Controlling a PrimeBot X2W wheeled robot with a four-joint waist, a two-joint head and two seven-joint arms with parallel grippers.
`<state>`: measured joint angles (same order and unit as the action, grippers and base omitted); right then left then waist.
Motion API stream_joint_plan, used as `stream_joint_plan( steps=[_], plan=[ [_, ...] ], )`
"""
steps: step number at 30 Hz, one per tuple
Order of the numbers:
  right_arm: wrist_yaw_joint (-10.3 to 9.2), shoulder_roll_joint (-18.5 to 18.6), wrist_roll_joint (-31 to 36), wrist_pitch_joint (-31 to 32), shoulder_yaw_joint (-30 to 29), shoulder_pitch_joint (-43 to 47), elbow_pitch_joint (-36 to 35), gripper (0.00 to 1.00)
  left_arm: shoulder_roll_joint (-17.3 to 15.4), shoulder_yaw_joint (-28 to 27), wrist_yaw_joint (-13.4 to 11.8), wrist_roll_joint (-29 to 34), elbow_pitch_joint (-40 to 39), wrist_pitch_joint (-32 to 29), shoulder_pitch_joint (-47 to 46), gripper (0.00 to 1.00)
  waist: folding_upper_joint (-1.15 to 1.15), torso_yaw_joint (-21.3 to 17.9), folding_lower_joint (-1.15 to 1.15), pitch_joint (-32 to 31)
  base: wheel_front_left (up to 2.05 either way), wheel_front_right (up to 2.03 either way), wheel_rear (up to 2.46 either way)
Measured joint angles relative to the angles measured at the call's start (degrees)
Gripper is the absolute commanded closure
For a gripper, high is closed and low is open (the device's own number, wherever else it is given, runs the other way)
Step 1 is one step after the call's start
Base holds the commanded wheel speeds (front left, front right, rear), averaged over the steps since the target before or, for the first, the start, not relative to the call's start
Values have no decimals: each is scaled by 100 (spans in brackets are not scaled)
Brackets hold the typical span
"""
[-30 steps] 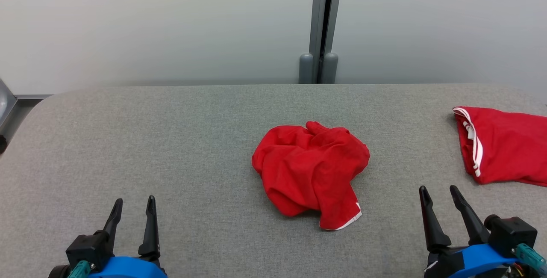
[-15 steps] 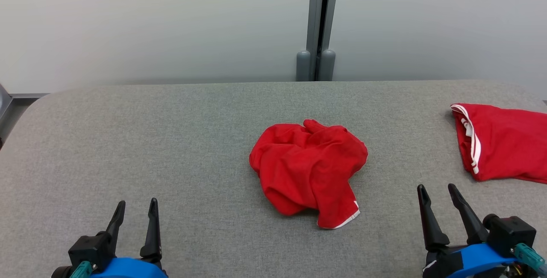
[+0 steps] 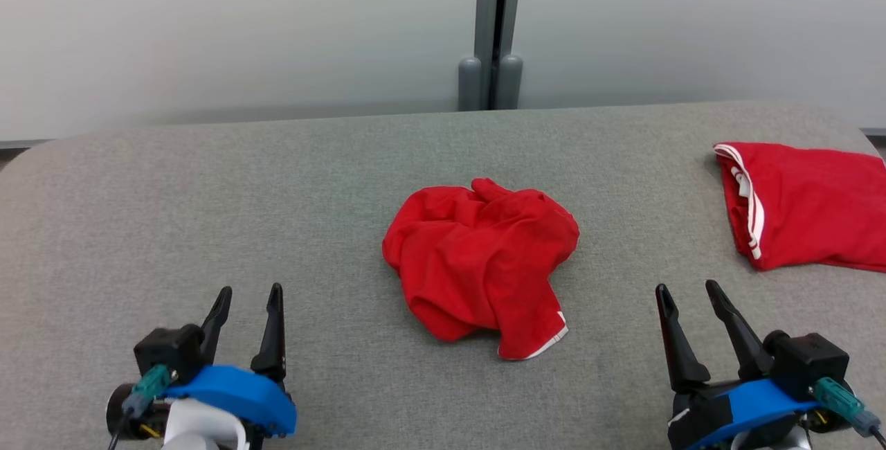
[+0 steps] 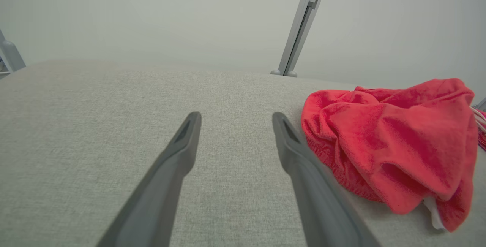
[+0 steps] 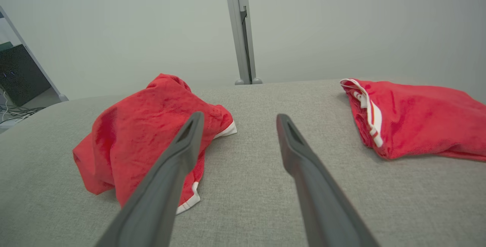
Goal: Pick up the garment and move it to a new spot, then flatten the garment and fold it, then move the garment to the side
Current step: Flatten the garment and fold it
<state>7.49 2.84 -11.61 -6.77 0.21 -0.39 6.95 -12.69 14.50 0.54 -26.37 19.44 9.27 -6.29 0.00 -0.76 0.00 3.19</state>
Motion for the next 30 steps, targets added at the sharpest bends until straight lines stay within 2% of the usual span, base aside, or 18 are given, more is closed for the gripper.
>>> stream_joint_plan(
  steps=[7, 15, 22, 25, 26, 27, 28, 30],
  plan=[
    [0, 0, 45, 13, 208, -309, -75, 0, 290, 137, 60, -422, 592, -1300, -985, 0, 1, -336, 1, 405, 0, 0, 0],
    [0, -3, 11, -36, 472, -608, -3, 0, 569, 260, -132, -560, 1405, -2301, -2258, 0, 1, -757, 1, 850, 0, 0, 0],
    [0, -1, -4, -122, 550, -765, 57, 0, 452, 325, -260, -466, 2113, -2718, -2881, 0, 1, -1095, 1, 1114, 0, 0, 0],
    [0, -1, -7, -152, 581, -766, 115, 0, 448, 361, -304, -516, 2450, -3107, -2945, 0, 1, -1169, 1, 1131, 0, 0, 0],
    [0, -1, -14, -177, 584, -765, 138, 0, 491, 383, -313, -577, 2558, -3310, -2968, 18, 1, -1196, 0, 1120, 0, 0, 0],
    [0, -1, -18, -188, 588, -765, 144, 0, 499, 391, -311, -594, 2590, -3339, -2992, 67, 0, -1207, -1, 1114, 0, 0, 0],
    [0, -1, -33, -190, 590, -765, 159, 0, 510, 390, -304, -605, 2615, -3325, -2997, 100, 1, -1214, 0, 1106, 0, 0, 0],
    [0, 0, -59, -197, 593, -765, 189, 0, 552, 382, -293, -634, 2639, -3116, -2996, 100, 1, -1216, 0, 1081, 0, 0, 0]
  ],
)
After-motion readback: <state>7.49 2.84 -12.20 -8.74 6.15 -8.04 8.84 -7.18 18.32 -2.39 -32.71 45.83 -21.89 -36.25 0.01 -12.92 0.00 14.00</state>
